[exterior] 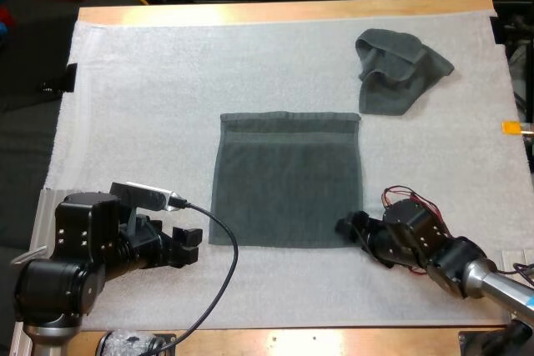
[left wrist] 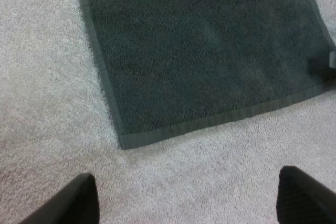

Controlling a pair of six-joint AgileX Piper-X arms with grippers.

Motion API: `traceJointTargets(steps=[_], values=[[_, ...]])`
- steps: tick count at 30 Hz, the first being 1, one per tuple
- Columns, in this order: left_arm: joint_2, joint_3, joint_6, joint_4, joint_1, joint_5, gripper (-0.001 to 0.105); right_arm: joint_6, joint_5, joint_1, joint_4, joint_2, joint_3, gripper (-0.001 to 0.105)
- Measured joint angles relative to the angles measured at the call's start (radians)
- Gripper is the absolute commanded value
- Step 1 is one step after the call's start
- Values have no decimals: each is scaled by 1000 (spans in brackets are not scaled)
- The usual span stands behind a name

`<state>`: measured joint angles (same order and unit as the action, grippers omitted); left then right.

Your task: Pick towel from pile, fold and stack

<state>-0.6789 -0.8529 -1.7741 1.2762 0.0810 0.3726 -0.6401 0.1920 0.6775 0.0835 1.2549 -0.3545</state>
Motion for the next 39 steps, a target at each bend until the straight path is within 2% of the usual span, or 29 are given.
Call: traceJointTargets(steps=[6,13,20,23,27,30,32,35,39], values=[[0,0,0,0,0,0,67,12,54,0,-95,57,-2,69],[0,0,0,0,0,0,67,16,52,0,-92,64,-2,50],[0,19,0,0,0,0,67,19,36,0,-36,54,-2,49],[0,74,0,1,0,0,67,-6,11,0,23,22,-2,49],[0,99,0,1,0,5,67,-17,0,0,30,20,-2,36],[0,117,0,1,0,23,67,-17,-5,0,40,20,-2,12],[0,118,0,1,0,22,67,-17,-9,0,40,20,-2,6],[0,118,0,-6,0,22,67,-23,-9,0,40,20,-2,1],[0,118,0,-45,0,25,67,-37,-9,0,40,16,-2,1]])
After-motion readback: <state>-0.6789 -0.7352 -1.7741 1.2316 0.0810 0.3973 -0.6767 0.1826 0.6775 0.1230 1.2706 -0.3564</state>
